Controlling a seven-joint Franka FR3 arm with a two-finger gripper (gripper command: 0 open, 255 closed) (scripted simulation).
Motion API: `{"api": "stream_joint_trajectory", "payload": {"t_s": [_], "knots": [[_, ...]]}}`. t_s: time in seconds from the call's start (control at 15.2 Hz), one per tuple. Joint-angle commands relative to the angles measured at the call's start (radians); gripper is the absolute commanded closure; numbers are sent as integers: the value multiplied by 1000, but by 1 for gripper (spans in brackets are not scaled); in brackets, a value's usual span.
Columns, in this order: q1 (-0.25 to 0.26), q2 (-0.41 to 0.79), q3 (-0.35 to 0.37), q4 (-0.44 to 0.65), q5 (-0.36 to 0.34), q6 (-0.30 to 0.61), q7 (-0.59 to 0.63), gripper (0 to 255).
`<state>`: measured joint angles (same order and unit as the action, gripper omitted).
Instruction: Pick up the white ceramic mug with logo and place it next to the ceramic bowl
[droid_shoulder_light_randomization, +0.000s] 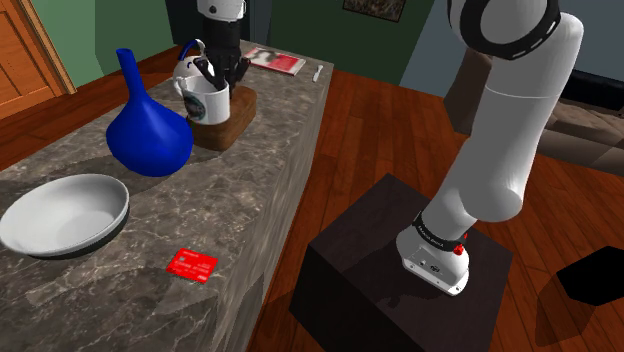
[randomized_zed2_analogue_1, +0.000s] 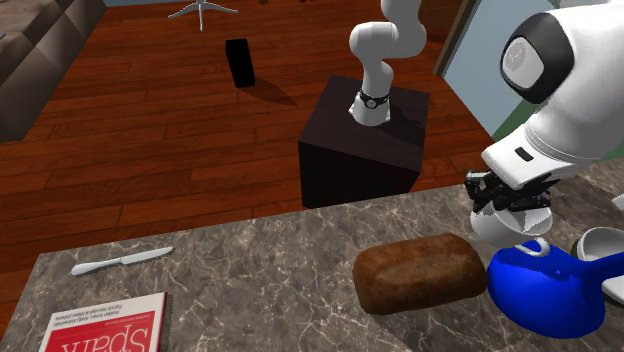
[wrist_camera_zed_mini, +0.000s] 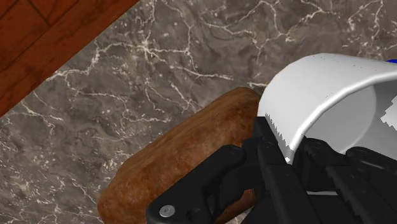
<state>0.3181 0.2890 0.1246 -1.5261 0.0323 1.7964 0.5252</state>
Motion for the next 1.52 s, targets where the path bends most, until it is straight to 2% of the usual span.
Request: {"api": "stream_joint_trajectory", "payload": {"t_s": [0.0,0.46,0.92,1.45], "knots": [[27,-7,15,-19,-3,14,43,255],[132,67,62,83,-28,-7,196,255],[247,192,96,265,-66,-59,337,255],[242,193,94,159,-66,48,334,255]]}}
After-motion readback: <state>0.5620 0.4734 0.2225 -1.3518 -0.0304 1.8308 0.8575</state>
